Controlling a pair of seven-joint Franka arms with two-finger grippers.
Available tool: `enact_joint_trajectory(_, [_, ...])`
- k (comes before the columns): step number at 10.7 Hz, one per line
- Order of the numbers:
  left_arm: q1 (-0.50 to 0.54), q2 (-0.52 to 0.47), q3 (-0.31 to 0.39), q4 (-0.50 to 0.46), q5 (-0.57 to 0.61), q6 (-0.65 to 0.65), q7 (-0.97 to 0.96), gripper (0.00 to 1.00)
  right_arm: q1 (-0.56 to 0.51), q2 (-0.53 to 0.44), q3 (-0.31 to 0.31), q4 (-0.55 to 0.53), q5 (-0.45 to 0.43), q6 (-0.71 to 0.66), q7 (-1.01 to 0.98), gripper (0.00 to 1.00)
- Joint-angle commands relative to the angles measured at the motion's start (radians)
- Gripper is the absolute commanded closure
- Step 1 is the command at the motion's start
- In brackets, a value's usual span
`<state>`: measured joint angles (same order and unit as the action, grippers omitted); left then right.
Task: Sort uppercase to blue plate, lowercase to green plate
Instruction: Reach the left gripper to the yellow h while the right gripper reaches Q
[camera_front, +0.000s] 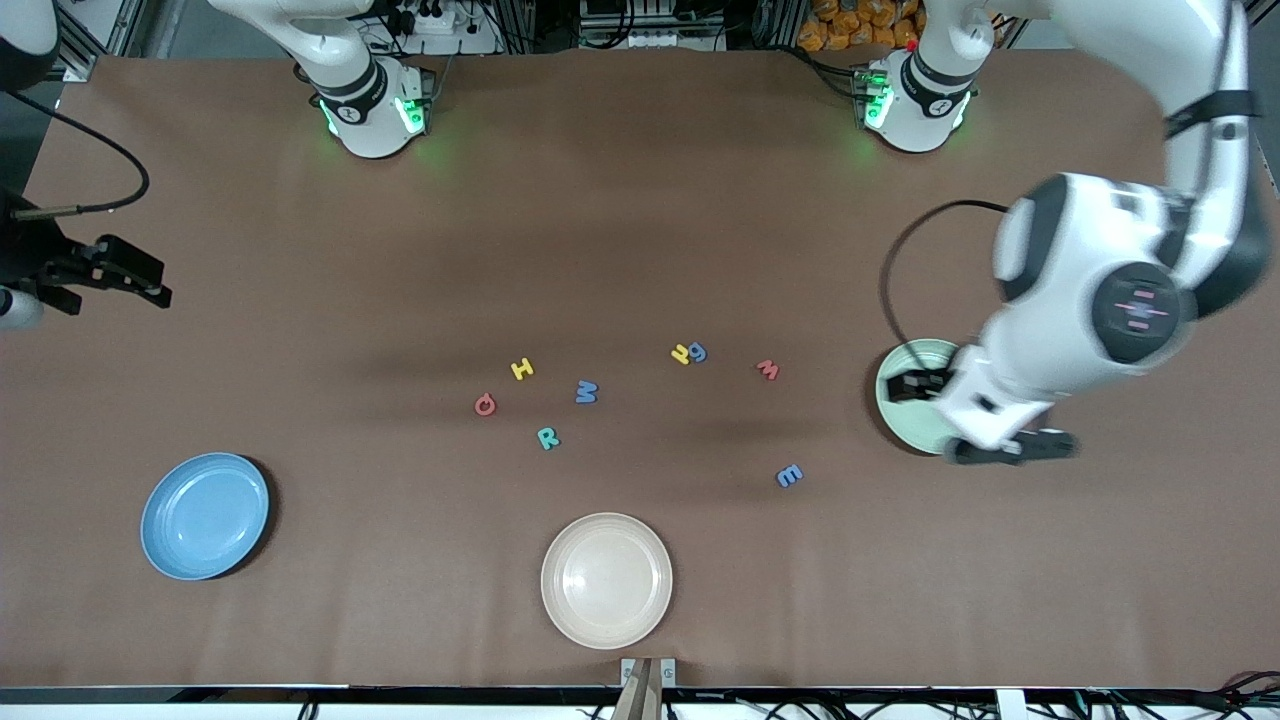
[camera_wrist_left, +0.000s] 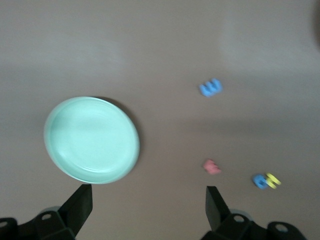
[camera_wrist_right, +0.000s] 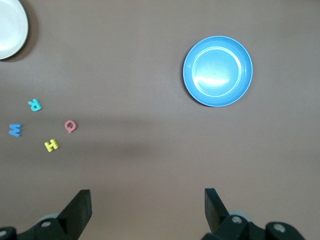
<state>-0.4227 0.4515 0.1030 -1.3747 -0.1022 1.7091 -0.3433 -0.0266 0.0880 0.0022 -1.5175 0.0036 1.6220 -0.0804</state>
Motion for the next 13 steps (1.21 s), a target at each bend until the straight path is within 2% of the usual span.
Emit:
enact_joint_trajectory(1, [-0.08, 0.03, 0.011, 0.003, -0.063, 0.026, -0.119, 0.0, -0.022, 0.048, 0.007, 0.003, -0.005, 0.038, -0.001, 0.0])
enact_joint_trajectory(4, [-0.183, 0.088, 0.012, 0.003, -0.059, 0.118, -0.297, 0.0, -0.027, 0.107, 0.007, 0.002, -0.002, 0.085, 0.002, 0.0])
enact_joint_trajectory(8, [-0.203, 0.167, 0.009, 0.006, -0.066, 0.234, -0.63, 0.0, -0.003, 0.219, 0.009, -0.007, 0.007, 0.169, 0.054, 0.0])
enact_joint_trajectory(11, [-0.272, 0.213, 0.009, 0.011, -0.073, 0.306, -0.808, 0.0, 0.042, 0.301, 0.01, -0.01, 0.007, 0.252, 0.079, 0.0])
enact_joint_trajectory(13, [-0.303, 0.237, 0.006, 0.013, -0.094, 0.345, -0.856, 0.0, 0.114, 0.335, 0.009, -0.017, 0.006, 0.306, 0.202, 0.0])
